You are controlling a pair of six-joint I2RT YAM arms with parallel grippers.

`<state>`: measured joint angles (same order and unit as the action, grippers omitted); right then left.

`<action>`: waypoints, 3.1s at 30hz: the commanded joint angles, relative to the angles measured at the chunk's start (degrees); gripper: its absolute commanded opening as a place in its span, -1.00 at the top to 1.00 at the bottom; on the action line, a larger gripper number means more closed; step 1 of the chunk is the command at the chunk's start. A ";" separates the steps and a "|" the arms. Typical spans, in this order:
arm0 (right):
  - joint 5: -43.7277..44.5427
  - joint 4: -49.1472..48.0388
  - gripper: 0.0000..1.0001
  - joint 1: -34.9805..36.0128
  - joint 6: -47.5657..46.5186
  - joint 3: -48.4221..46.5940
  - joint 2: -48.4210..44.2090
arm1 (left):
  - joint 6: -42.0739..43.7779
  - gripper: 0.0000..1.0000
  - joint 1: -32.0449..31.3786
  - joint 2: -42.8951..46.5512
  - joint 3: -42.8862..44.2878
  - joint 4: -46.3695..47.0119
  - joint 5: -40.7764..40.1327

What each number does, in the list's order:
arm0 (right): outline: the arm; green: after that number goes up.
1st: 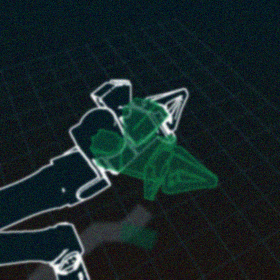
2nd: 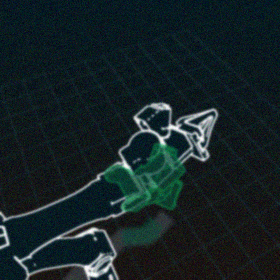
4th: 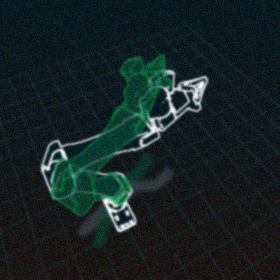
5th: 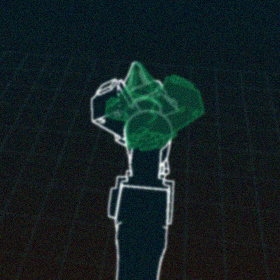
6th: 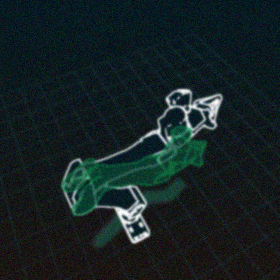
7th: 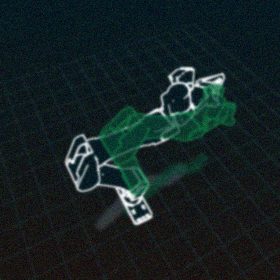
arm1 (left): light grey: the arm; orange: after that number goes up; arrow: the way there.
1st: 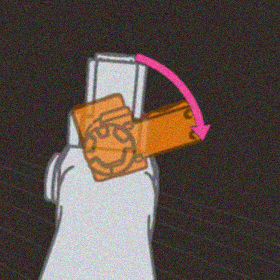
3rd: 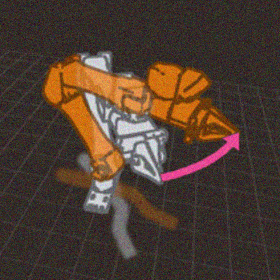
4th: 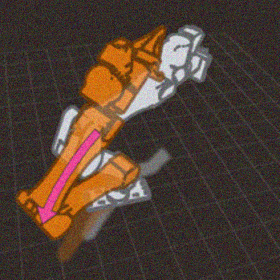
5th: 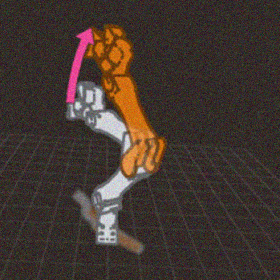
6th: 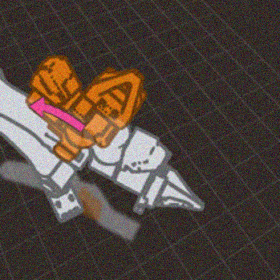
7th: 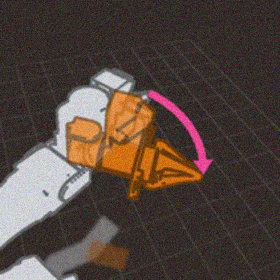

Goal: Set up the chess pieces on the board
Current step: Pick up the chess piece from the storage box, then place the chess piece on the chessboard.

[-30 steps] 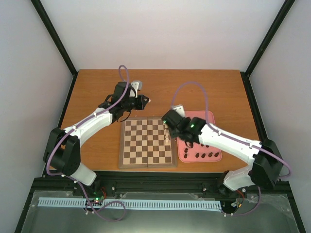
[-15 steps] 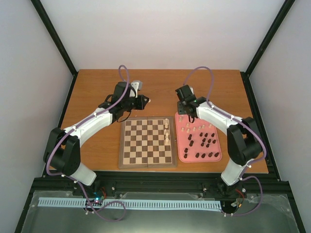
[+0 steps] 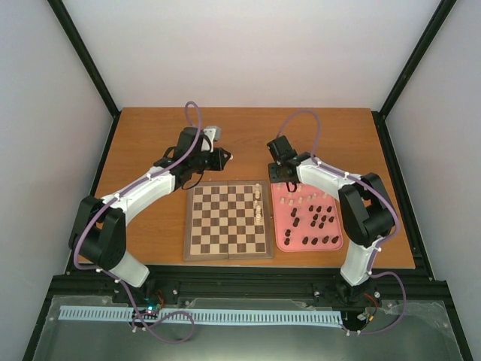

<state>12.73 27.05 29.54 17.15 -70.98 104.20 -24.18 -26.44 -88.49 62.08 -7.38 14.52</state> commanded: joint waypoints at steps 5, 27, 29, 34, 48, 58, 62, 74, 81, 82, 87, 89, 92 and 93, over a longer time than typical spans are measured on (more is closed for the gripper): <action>-1.89 -1.32 0.30 -0.18 0.87 1.63 1.10 | 0.80 0.98 -0.11 -1.54 2.48 0.51 0.14; -2.89 -1.06 0.63 0.61 1.99 3.74 2.19 | 0.65 0.98 -0.11 -2.60 2.96 0.61 0.67; -2.91 -0.87 0.68 0.71 2.11 3.74 1.95 | 0.64 0.98 -0.11 -2.65 2.98 0.61 0.72; -2.57 -0.56 0.76 1.17 2.39 4.11 -0.84 | 0.67 0.98 -0.09 -2.70 3.05 0.61 0.88; 1.56 7.61 0.76 11.69 3.62 5.40 -18.68 | 0.94 0.98 -0.10 -2.89 3.36 0.26 0.86; 5.60 16.13 0.76 26.52 10.26 13.37 -31.14 | 0.92 0.99 -0.11 -2.13 3.05 -0.03 0.20; 4.76 15.75 0.76 29.19 13.08 17.09 -34.43 | 1.02 0.98 -0.11 -2.40 3.04 -0.18 -0.10; 5.34 2.78 0.77 33.26 16.02 25.32 -29.57 | 1.15 0.98 -0.11 -2.69 3.03 -0.18 -0.45; 6.87 -0.65 0.77 33.47 15.95 25.53 -26.66 | 1.20 0.98 -0.11 -3.23 3.26 -0.19 -0.46; 7.10 -0.48 0.77 33.47 15.95 25.32 -26.27 | 1.24 0.98 -0.13 -3.31 3.29 -0.18 -0.45; 7.47 -0.66 0.77 33.46 15.81 24.89 -24.70 | 1.21 0.98 -0.11 -3.79 3.40 -0.09 -0.27; 7.28 -1.13 0.76 33.39 15.77 24.94 -24.03 | 1.28 0.98 -0.11 -3.91 3.40 -0.10 -0.22; 7.66 -1.67 0.76 33.39 15.70 24.84 -23.48 | 1.40 0.99 -0.11 -3.83 3.42 -0.14 -0.34; 7.97 -1.91 0.77 33.39 15.79 24.88 -23.50 | 1.41 0.98 -0.11 -3.80 3.40 -0.18 -0.41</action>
<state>18.55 27.14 62.39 32.36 -45.25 80.09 -24.12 -26.44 -91.98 63.18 -7.42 14.48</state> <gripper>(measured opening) 0.129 0.130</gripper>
